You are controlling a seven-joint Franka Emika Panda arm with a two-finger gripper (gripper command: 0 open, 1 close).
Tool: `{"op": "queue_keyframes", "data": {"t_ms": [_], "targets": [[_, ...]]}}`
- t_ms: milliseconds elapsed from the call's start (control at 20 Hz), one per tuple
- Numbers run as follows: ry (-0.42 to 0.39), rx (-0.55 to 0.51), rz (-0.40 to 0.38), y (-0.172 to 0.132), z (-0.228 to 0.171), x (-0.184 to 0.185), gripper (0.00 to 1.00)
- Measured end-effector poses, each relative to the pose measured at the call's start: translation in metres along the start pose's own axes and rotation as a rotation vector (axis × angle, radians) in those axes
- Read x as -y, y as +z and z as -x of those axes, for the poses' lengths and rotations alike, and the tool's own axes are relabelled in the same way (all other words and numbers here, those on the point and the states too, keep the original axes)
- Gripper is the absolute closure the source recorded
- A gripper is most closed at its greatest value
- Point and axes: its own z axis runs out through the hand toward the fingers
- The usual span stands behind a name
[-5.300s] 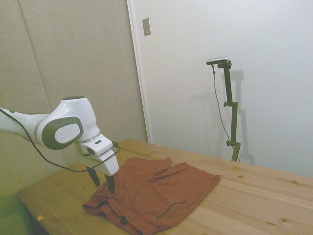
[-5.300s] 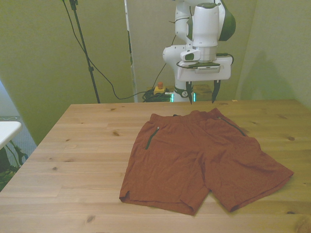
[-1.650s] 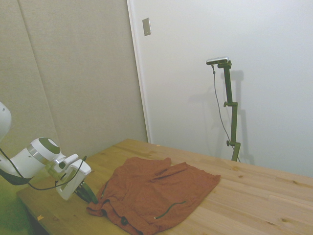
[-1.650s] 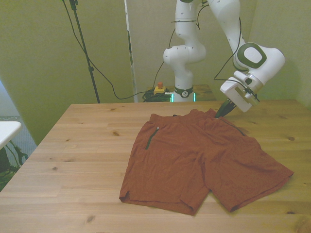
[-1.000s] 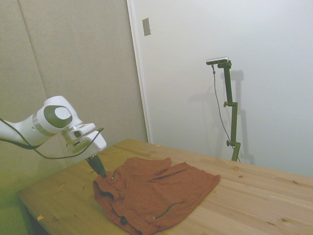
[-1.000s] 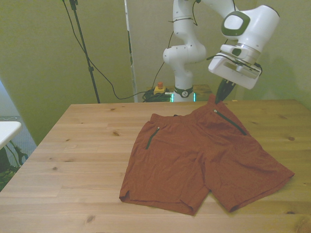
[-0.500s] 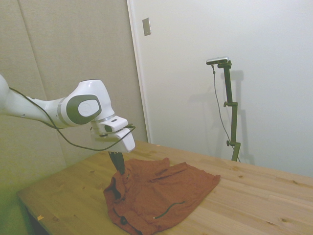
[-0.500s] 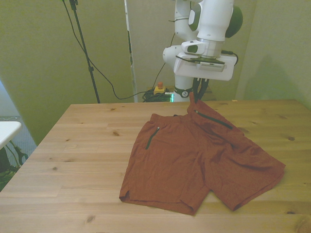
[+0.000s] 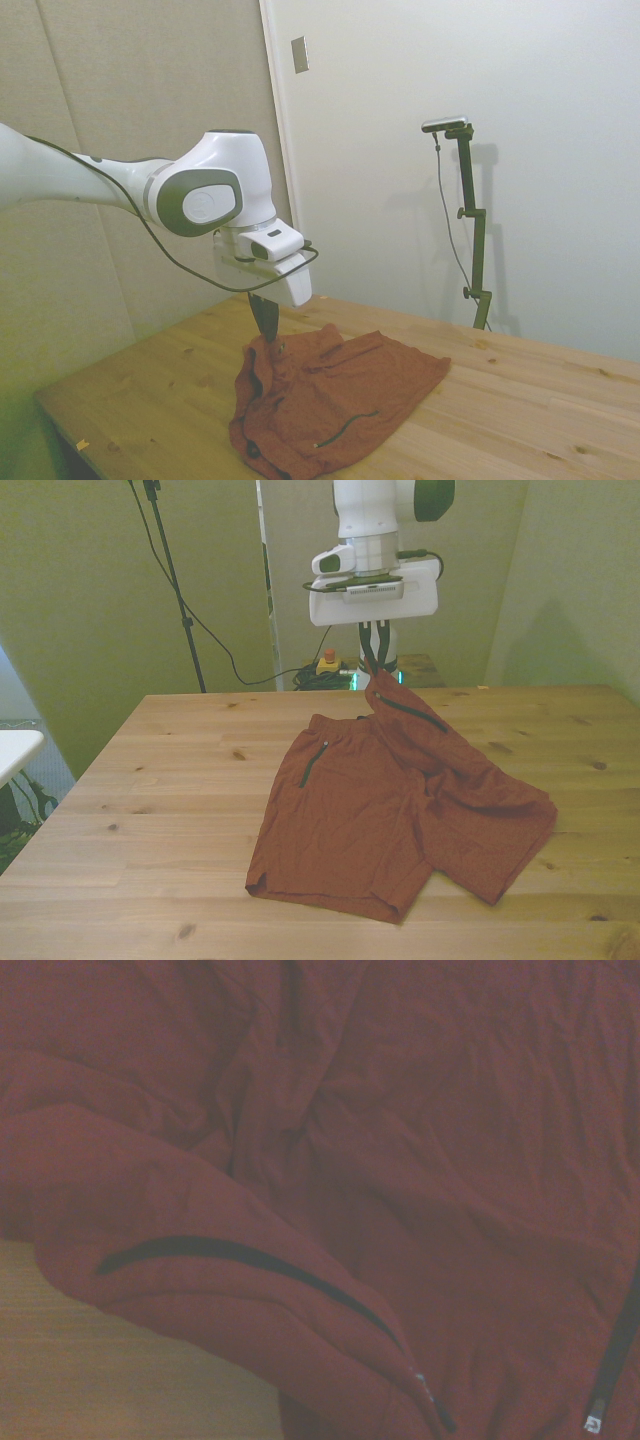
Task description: Fold the shorts
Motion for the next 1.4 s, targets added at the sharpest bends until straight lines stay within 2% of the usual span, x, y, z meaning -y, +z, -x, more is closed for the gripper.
{"op": "queue_keyframes", "data": {"t_ms": [150, 300, 650, 750, 800, 1050, 1400], "targets": [[0.026, 0.021, -0.018, -0.001, -0.016, -0.021, 1.00], [0.066, 0.055, -0.021, 0.013, -0.038, -0.050, 1.00], [0.161, 0.189, -0.023, 0.090, -0.090, -0.102, 1.00], [0.186, 0.208, -0.028, 0.103, -0.100, -0.113, 1.00], [0.197, 0.214, -0.031, 0.107, -0.105, -0.119, 0.00], [0.242, 0.268, -0.068, 0.118, -0.118, -0.144, 0.00], [0.263, 0.285, -0.051, 0.134, -0.130, -0.153, 0.00]]}}
